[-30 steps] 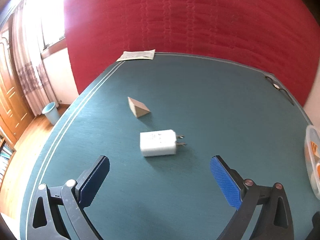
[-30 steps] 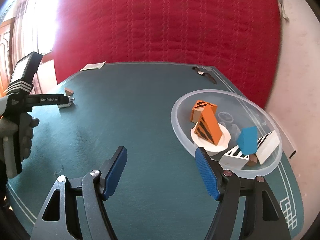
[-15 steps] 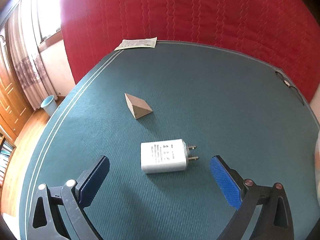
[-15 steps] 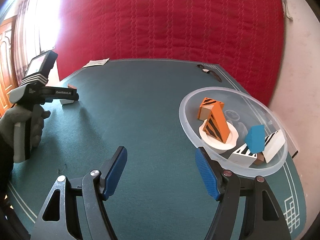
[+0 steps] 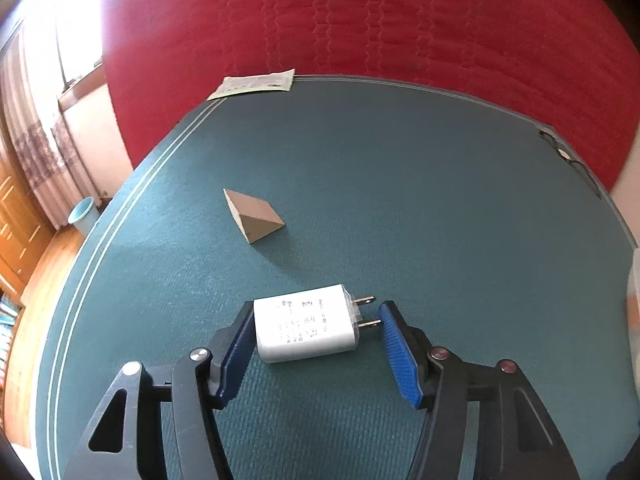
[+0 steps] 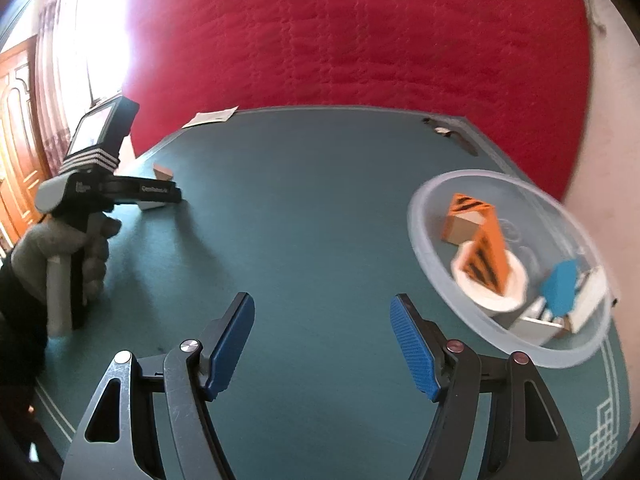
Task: Organize rigid objects
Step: 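Close the left gripper on the white charger, then close the right gripper on the beige small triangle while the left holds the charger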
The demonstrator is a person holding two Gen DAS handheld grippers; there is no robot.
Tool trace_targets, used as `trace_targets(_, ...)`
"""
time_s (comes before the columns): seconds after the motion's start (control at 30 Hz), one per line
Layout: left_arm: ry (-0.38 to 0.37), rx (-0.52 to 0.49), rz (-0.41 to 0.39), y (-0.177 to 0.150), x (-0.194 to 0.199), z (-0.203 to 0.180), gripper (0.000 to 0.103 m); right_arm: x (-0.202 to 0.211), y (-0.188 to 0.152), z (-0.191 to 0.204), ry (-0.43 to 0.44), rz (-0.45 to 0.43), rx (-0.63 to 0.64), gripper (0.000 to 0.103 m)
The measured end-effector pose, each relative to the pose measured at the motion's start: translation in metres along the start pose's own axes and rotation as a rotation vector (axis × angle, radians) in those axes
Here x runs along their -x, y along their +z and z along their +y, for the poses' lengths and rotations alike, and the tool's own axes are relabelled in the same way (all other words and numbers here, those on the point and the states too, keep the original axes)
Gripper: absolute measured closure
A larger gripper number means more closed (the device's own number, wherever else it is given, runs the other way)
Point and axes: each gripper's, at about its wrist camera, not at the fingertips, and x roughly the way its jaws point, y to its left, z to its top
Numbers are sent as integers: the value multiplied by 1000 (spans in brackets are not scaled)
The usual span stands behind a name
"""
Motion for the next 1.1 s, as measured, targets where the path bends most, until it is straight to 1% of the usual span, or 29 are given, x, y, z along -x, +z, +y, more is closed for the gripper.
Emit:
trace_targets(0.2, -11, -3, -29, -1, 12, 18, 40, -30, 32, 16, 106, 61, -21, 31)
trace_targets(0.4, 6, 40, -55, -6, 23, 51, 40, -66, 63, 46, 163, 93, 3, 31)
trace_targets(0.5, 44, 71, -65, -11, 25, 69, 40, -85, 77, 66, 191, 102, 17, 31)
trace_targets(0.6, 110, 83, -88, -17, 27, 81, 40, -105, 89, 86, 234, 115, 28, 32)
trace_targets(0.67, 120, 99, -94, -19, 28, 88, 40, -119, 97, 101, 262, 122, 36, 31)
trace_targets(0.8, 113, 117, -107, -20, 31, 95, 40, -142, 112, 131, 302, 118, 95, 32)
trace_targets(0.9, 101, 116, -107, -20, 29, 96, 40, -160, 120, 153, 316, 136, 123, 32)
trace_targets(1.03, 74, 133, -95, -21, 26, 101, 40, -183, 127, 178, 319, 161, 162, 32)
trace_targets(1.1, 65, 146, -89, -21, 25, 105, 40, -190, 130, 185, 317, 165, 175, 32)
